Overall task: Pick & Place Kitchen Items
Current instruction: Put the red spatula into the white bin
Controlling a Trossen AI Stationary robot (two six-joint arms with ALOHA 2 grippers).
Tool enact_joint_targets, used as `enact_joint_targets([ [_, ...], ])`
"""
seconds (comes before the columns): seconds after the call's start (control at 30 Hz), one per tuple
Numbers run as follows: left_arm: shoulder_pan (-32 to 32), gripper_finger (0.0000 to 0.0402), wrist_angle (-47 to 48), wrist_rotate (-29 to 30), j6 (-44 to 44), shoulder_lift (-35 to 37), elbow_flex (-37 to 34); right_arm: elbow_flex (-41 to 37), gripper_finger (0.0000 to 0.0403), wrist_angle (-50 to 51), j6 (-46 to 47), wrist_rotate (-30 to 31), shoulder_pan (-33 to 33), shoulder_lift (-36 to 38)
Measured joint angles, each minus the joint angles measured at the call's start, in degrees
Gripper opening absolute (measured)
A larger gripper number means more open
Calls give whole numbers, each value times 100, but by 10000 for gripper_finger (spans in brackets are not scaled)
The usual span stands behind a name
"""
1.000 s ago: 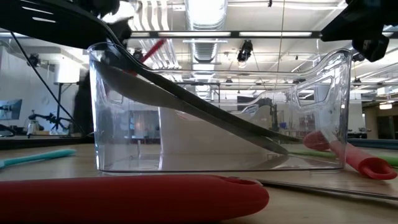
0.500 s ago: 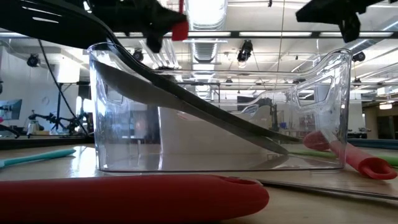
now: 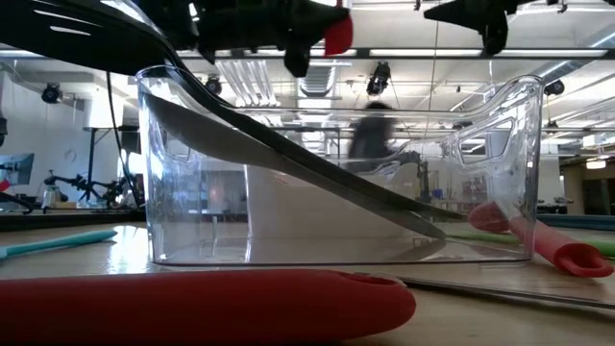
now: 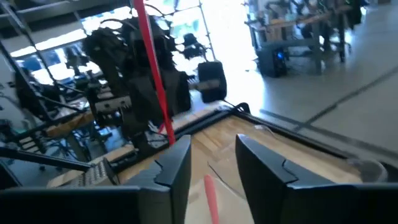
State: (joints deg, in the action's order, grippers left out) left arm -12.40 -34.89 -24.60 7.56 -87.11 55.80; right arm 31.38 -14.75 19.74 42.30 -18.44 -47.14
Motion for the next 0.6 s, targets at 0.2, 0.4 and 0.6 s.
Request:
enact_joint_targets([
  [0.2, 92, 25, 43, -155, -27, -510, 566, 0, 147, -728, -481, -353, 278, -210],
  [0.4, 105, 25, 128, -390, 82, -991, 1057, 173, 141, -1029, -727, -1117, 538, -546],
  [0.6, 135, 25, 214, -669, 259, -1240, 1374, 687, 124, -757, -1165, -1151, 560, -975],
])
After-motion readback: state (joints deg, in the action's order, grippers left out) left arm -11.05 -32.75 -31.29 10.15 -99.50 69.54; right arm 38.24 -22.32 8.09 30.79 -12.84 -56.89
